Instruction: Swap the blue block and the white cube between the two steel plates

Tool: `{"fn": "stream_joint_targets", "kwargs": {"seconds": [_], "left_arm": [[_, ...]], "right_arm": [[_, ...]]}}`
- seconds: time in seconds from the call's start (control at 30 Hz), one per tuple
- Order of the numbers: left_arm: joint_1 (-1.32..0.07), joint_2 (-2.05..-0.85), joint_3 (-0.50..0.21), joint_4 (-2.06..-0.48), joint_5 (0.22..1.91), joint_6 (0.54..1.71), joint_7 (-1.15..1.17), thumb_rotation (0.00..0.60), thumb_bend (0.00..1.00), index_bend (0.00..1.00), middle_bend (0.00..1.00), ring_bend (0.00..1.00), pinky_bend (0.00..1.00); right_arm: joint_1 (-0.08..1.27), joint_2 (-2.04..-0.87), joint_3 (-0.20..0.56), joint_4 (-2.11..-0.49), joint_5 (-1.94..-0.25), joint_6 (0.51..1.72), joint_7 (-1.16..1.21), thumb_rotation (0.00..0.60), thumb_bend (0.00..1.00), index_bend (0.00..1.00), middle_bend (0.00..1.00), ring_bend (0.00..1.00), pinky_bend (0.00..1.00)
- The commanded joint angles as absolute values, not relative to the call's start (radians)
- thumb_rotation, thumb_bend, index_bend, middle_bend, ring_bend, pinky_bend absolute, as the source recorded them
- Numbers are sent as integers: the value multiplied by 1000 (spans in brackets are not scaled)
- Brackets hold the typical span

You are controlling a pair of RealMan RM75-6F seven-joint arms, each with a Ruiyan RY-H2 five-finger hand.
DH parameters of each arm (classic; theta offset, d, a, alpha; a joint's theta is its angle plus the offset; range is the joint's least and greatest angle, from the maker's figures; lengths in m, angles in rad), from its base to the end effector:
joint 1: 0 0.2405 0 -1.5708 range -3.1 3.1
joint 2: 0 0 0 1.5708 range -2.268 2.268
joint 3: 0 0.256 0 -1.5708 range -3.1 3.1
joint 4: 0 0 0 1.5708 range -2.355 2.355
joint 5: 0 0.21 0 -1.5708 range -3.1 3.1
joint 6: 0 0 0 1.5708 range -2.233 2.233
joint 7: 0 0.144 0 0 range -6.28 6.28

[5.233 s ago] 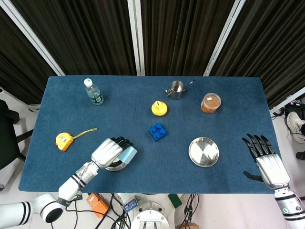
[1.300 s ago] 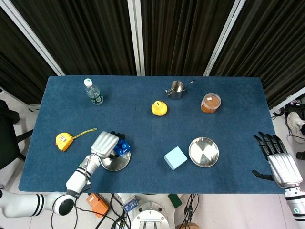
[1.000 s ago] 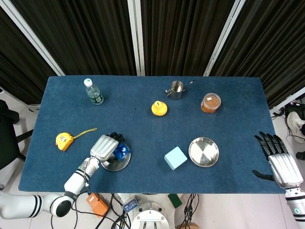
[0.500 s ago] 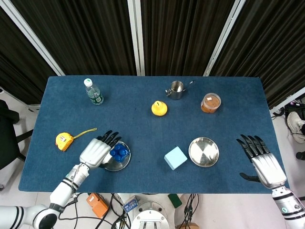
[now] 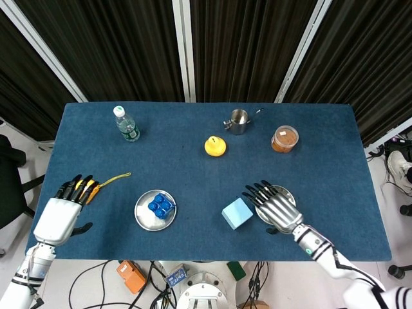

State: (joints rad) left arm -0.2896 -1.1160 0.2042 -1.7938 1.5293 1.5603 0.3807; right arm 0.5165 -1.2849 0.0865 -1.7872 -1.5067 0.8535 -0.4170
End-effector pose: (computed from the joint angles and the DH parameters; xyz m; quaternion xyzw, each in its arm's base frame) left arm -0.2548 0.1790 0.1261 -0.7101 -0.2948 -0.3336 0.5455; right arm -0.1694 -0.2500 0.0193 0.8444 -0.2844 0.3091 0.3326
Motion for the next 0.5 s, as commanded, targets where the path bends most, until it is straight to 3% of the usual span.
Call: {"fn": "stream_joint_targets", "kwargs": {"seconds": [0.03, 0.17, 0.27, 0.33, 0.4, 0.5], "left_arm": [[-265, -1105, 201, -1767, 1541, 1566, 355, 600, 39, 100, 44, 0, 172], [-247, -1100, 186, -1757, 1547, 1564, 336, 600, 39, 99, 44, 0, 172], [-238, -1097, 176, -1753, 1553, 1557, 329, 600, 39, 99, 44, 0, 172], [-232, -1094, 170, -1754, 1559, 1552, 332, 600, 41, 99, 38, 0, 172], [-227, -1091, 163, -1754, 1564, 1550, 338, 600, 44, 99, 28, 0, 172], [-221, -1090, 151, -1755, 1570, 1546, 333, 600, 44, 99, 25, 0, 172]], "right_arm": [[596, -1395, 124, -1773, -1393, 788, -529, 600, 125, 0, 0, 0, 0], [635, -1451, 133, -1748, -1317, 762, -554, 600, 175, 0, 0, 0, 0], [666, -1480, 131, -1728, -1277, 747, -575, 600, 332, 33, 39, 9, 0], [677, -1488, 128, -1725, -1265, 751, -581, 600, 449, 191, 171, 100, 49], [680, -1490, 121, -1723, -1265, 760, -577, 600, 554, 485, 399, 334, 263], [675, -1486, 108, -1716, -1300, 800, -568, 600, 636, 716, 583, 535, 499]]}}
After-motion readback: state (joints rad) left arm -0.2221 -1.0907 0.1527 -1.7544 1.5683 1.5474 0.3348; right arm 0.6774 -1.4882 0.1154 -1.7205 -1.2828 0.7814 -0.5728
